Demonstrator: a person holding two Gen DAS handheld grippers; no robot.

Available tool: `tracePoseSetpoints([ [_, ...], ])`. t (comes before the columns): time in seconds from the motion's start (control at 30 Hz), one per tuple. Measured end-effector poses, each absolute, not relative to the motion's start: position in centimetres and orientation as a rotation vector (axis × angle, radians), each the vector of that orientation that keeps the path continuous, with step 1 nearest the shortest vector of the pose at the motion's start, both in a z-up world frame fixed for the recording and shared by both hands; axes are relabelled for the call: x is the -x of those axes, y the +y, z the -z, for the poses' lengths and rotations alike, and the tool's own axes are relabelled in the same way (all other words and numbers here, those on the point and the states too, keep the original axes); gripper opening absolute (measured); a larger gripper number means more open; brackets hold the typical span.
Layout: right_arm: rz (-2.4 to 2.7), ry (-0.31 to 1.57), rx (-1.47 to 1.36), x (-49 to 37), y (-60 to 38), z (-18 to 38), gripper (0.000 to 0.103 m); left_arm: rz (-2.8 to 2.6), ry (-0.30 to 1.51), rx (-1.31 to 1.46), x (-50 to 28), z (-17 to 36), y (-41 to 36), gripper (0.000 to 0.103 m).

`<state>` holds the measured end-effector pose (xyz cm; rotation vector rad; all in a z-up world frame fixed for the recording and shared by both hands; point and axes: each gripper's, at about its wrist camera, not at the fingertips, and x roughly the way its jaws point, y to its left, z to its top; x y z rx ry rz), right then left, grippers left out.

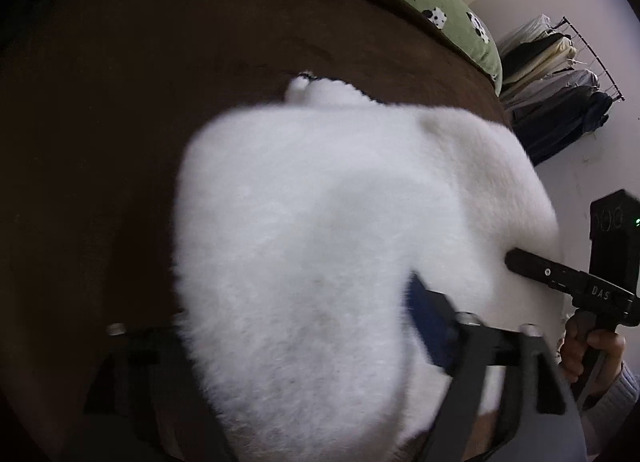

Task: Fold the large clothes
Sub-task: 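Lift the cardigan bundle with both tools and carry it toward the clothing stack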

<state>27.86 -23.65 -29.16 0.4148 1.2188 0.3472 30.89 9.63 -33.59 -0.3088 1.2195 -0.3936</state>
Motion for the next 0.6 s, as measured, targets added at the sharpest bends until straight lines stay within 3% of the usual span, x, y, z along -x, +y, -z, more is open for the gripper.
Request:
tracePoseSetpoints([
  [0.07,-0.375,1.22,-0.427,-27.7,-24.3,30.0,0.061,0.389,1.204,0.271,-30.8,34.1,9.5,0.096],
  [0.23,-0.467,1.205,-0.469,-27.9,-25.1,31.0,0.068,0.503,1.167,0.256,-30.5,34.8,10.2,0.096],
  [0.37,-0.495,1.194,-0.482,-28.1,-25.9,31.6,0.081,0.594,1.183,0.307,-31.7,35.8,10.6,0.096],
  [0.6,-0.528,1.193,-0.519,-28.5,-26.3,32.8,0.085,0.693,1.214,0.328,-33.1,37.3,10.2,0.098],
])
